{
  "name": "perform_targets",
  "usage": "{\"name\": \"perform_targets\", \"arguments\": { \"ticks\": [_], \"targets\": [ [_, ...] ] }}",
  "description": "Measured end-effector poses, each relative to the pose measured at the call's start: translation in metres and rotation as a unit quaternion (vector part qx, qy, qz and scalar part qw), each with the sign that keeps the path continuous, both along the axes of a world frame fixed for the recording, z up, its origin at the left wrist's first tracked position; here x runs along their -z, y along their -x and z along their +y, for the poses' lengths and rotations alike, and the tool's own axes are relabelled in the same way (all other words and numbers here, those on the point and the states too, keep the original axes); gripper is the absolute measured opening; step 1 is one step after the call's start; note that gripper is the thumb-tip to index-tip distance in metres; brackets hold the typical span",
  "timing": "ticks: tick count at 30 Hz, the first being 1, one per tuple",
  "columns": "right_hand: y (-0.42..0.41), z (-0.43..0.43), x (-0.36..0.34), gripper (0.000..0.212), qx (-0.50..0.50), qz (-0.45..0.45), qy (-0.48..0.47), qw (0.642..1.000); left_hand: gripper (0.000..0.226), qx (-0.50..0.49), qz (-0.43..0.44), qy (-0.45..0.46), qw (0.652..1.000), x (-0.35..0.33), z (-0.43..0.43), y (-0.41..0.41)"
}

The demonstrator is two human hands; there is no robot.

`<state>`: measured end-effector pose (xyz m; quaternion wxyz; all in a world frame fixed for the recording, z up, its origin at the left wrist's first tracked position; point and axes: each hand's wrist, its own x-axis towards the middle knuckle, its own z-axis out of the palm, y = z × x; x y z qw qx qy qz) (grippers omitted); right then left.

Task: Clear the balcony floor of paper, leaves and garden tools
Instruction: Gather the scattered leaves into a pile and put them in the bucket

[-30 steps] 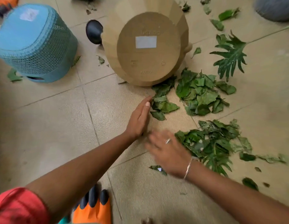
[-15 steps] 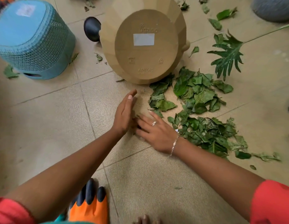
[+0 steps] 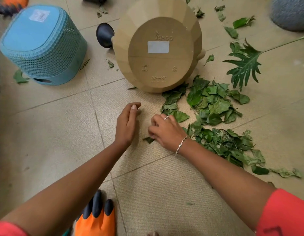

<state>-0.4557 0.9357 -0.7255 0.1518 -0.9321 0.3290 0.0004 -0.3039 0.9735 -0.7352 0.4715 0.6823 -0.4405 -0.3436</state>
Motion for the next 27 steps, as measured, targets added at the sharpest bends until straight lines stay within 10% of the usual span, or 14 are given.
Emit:
{"name": "perform_targets", "arguments": {
  "ticks": [5,13,18,24,27],
  "targets": [
    [0.038,-0.037,-0.010,0.016,0.253,-0.017,0.051,0.966,0.041,-0.008,-0.020,-0.009,1.000,0.004,0.006,-0.009],
    [0.002,0.004,0.007,0.026,0.015,0.016,-0.034,0.999,0.025,-0.001,-0.076,-0.007,0.997,0.006,0.006,-0.005],
    [0.037,-0.035,0.007,0.021,0.294,-0.067,0.055,0.952,0.027,0.053,-0.146,-0.013,0.988,0.009,0.018,-0.013],
    [0.021,-0.042,0.013,0.058,-0.010,0.064,0.108,0.992,0.058,0.252,-0.409,-0.007,0.877,0.021,0.023,-0.012],
    [0.052,-0.077,0.012,0.062,0.050,0.167,0.131,0.976,0.076,0.276,-0.467,-0.058,0.838,0.024,0.017,-0.013]
  ]
}}
